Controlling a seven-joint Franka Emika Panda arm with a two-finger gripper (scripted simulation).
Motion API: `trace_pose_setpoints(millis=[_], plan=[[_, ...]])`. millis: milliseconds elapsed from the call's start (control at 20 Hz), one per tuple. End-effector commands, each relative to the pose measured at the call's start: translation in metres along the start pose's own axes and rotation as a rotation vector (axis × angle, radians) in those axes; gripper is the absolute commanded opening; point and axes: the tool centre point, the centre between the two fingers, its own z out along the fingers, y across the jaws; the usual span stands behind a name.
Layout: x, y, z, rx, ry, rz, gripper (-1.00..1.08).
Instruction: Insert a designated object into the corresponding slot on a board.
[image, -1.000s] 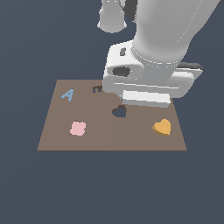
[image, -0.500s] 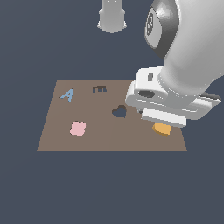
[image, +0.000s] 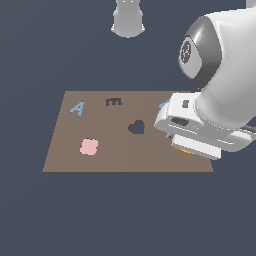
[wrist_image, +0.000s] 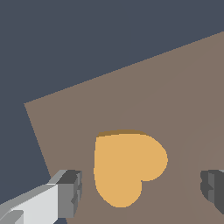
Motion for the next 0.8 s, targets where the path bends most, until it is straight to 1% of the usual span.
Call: trace_pose_setpoints(millis=[0,400,750], plan=[[0.002,-0.004,0.003,0.0,0.0,0.012,1.0],[0.003,-0.006,0.006,0.0,0.0,0.017,1.0],[0.003,-0.006,0.024,0.001,0.0,0.019,1.0]])
